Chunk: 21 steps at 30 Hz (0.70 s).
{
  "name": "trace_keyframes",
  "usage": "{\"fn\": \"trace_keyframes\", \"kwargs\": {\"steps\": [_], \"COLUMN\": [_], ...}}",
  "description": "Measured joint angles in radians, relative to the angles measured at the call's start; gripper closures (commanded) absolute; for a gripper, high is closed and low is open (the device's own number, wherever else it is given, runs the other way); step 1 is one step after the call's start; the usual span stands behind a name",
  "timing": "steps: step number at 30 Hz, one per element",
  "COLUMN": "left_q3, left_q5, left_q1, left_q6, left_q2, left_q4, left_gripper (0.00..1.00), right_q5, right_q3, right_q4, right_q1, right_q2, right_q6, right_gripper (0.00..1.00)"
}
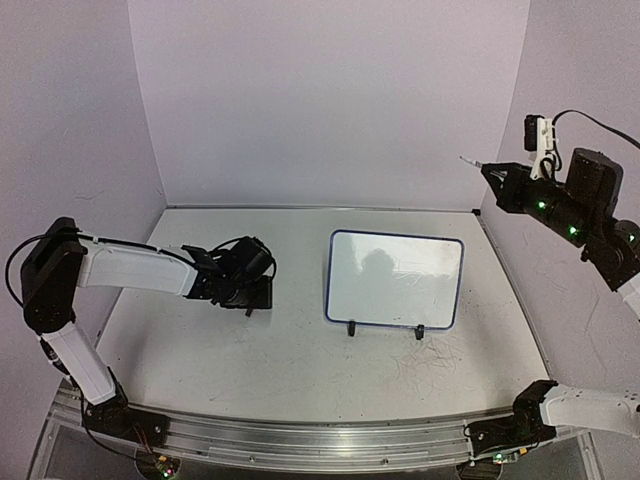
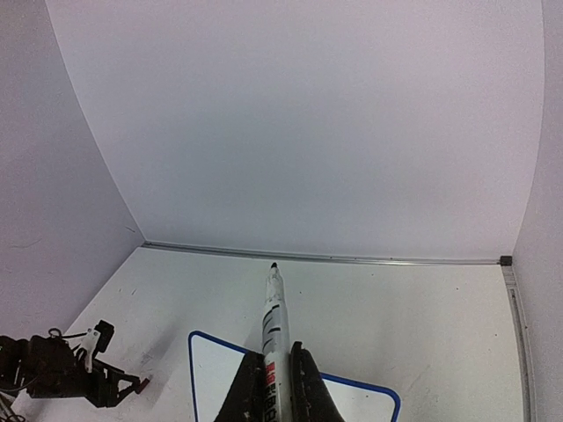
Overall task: Write a sentence on the whiteboard
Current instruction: Place the pen cap at the center of the board, then adjust the whiteboard at the center of the board.
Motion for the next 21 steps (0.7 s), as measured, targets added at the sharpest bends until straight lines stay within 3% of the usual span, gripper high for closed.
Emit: {"fn": "trace_keyframes", "kwargs": {"steps": [8, 21], "left_q3": [0.056, 0.232], "left_q5": [0.108, 0.243], "left_q1": [-0.233, -0.292], "left_q6": [-0.023, -0.043], "left_q2": [0.041, 0.314], "left_q4": [0.088, 0.209], "left_gripper": [0.32, 0.29], "right_q5": [0.016, 0.016], "right_q3": [-0.017, -0.024], "right_q4": [-0.008, -0.021], "right_q1": [0.0, 0.0], "right_q2": [-0.012, -0.092], "right_q6": [0.014, 0.006], "right_gripper": [1.0, 1.0]}}
